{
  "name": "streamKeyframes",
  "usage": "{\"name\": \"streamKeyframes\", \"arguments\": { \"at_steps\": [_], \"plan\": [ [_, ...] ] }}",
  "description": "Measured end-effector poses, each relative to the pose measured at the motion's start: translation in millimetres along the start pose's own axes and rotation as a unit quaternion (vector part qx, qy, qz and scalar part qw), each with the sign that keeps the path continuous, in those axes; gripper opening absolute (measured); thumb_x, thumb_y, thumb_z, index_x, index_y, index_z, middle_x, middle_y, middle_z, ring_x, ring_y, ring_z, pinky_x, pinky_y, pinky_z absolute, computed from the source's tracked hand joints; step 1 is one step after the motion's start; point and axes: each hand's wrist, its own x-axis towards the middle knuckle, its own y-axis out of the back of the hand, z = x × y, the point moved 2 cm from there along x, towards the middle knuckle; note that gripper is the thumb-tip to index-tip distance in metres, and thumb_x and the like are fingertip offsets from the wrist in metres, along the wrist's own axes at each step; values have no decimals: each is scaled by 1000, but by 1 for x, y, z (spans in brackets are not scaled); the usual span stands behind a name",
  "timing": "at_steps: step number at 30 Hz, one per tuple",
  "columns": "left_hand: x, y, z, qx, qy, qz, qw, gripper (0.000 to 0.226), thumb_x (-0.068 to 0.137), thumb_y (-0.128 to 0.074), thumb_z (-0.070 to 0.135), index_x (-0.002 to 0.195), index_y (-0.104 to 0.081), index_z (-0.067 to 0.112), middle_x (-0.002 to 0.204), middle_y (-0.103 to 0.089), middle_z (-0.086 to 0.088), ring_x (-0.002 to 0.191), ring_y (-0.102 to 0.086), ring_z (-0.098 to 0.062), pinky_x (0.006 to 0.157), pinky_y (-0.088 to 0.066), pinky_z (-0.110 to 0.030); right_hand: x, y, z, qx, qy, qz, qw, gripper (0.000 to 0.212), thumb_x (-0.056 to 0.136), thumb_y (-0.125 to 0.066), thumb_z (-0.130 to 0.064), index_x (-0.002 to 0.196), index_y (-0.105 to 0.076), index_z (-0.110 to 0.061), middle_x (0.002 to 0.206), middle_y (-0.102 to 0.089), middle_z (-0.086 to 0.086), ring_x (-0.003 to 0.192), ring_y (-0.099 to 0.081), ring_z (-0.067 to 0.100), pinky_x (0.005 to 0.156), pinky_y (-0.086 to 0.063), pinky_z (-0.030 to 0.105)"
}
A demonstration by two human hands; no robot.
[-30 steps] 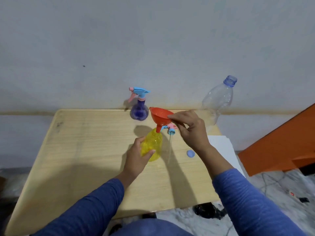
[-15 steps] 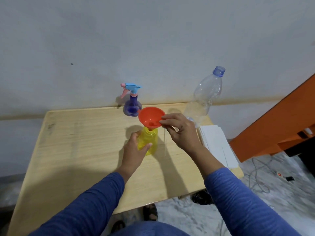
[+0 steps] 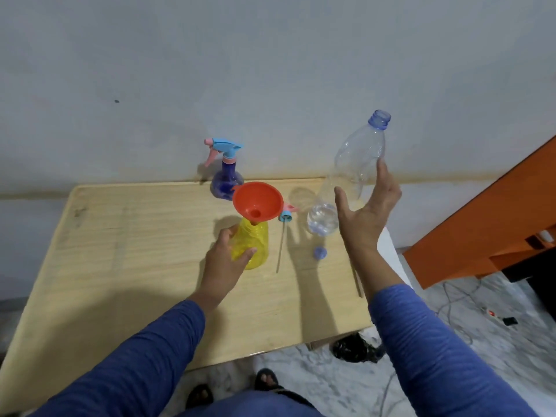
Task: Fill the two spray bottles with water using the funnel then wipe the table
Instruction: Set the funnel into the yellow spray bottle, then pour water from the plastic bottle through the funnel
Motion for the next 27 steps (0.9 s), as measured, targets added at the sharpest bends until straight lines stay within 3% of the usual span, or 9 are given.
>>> {"name": "streamKeyframes", "arguments": {
  "at_steps": [3,7,12,18,21,27],
  "plan": [
    [-1,-3,0,0,14,4,1000,58,80,-71,37,129,-41,28,128,-55,4,119,-52,-19,99,-45,-42,27,1,16,9,-36,-21,999,89,75,-77,-25,140,-18,-39,144,-20,14,127,-26,8,103,-27,21],
    [-4,-5,4,-12,-1,19,1000,58,81,-70,30,131,-41,23,121,-50,13,114,-48,-9,97,-40,-28,46,-7,38,24,-55,-80,995,98,72,-80,-26,146,-16,-32,148,-19,14,134,-26,14,98,-24,12],
    [-6,-8,9,-5,-19,38,999,55,83,-69,25,131,-42,21,119,-52,13,112,-49,-5,94,-40,-25,57,-25,55,58,-33,-129,989,111,67,-83,-29,149,-7,-28,145,-30,12,134,-34,23,107,-32,32],
    [-8,-10,6,0,-5,45,999,51,83,-68,25,128,-42,25,118,-58,10,114,-56,-10,98,-46,-32,69,-43,54,97,-21,-175,980,108,70,-80,-15,144,-5,-39,120,-40,8,116,-50,20,98,-38,26],
    [-9,-12,11,16,-6,54,998,52,84,-67,24,130,-41,21,118,-57,7,113,-56,-13,97,-46,-33,74,-50,47,91,47,-249,963,105,70,-79,-10,140,-7,-40,117,-40,8,100,-53,18,91,-43,27],
    [-11,-11,11,7,6,43,999,53,84,-65,32,128,-38,27,122,-58,6,115,-56,-13,98,-47,-41,80,-51,29,20,225,-412,883,103,71,-78,-9,140,-11,-45,111,-39,8,97,-52,22,87,-39,22]
  ]
}}
